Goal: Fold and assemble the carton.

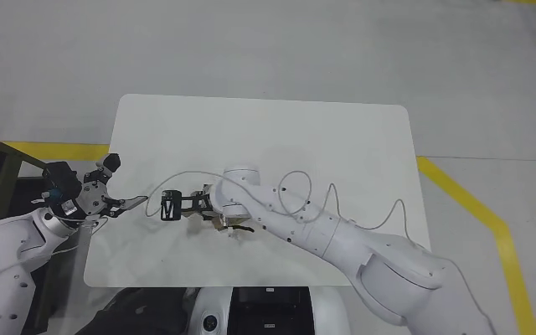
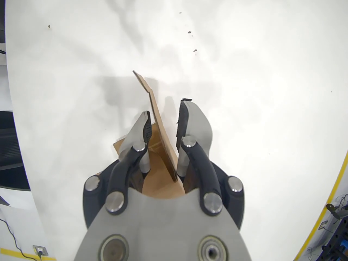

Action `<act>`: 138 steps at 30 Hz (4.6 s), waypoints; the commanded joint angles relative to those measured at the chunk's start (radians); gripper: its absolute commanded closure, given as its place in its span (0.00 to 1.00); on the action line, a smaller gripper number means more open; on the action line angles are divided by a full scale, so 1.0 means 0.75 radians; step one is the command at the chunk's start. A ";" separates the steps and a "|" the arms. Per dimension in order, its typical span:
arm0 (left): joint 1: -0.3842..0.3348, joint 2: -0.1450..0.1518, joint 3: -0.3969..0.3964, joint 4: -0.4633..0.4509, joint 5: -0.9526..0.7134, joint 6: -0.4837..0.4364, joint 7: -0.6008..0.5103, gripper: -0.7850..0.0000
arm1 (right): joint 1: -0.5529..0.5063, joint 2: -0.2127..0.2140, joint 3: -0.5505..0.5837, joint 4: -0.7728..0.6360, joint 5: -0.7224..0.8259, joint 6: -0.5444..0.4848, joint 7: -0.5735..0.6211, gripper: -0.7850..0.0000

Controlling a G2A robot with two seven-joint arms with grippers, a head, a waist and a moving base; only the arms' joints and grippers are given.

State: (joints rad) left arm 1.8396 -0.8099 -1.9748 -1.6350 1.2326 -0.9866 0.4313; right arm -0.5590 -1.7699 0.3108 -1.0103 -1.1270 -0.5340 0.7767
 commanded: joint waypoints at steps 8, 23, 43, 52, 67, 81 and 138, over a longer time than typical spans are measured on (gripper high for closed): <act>0.000 0.000 0.000 0.000 0.000 0.000 0.000 0.00 | -0.045 0.028 0.104 -0.091 -0.016 0.055 -0.099 1.00; 0.000 0.000 0.000 0.000 0.000 0.000 0.000 0.00 | -0.453 0.262 0.544 -0.622 -0.192 0.035 -0.233 1.00; 0.000 0.000 0.000 0.000 0.000 0.000 0.000 0.00 | -0.881 0.376 0.888 -0.795 -0.098 -0.099 -1.125 1.00; 0.000 0.000 0.000 0.000 0.000 0.000 0.000 0.00 | -0.898 0.364 0.870 -0.644 -0.003 -0.054 -1.408 1.00; 0.000 0.000 0.000 0.000 0.000 0.000 0.000 0.00 | -0.909 0.362 0.862 -0.646 0.000 0.009 -1.400 1.00; 0.000 0.000 0.000 0.000 0.000 0.000 0.000 0.00 | -0.843 0.316 0.760 -0.370 -0.121 0.377 -1.557 1.00; 0.000 0.000 0.000 0.000 0.000 0.000 0.000 0.00 | -0.846 0.421 1.004 -0.998 0.147 0.361 0.169 0.00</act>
State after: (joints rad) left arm 1.8396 -0.8099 -1.9748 -1.6350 1.2326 -0.9866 0.4313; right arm -1.2177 -1.4524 1.0693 -1.7778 -1.0335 -0.2662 0.8852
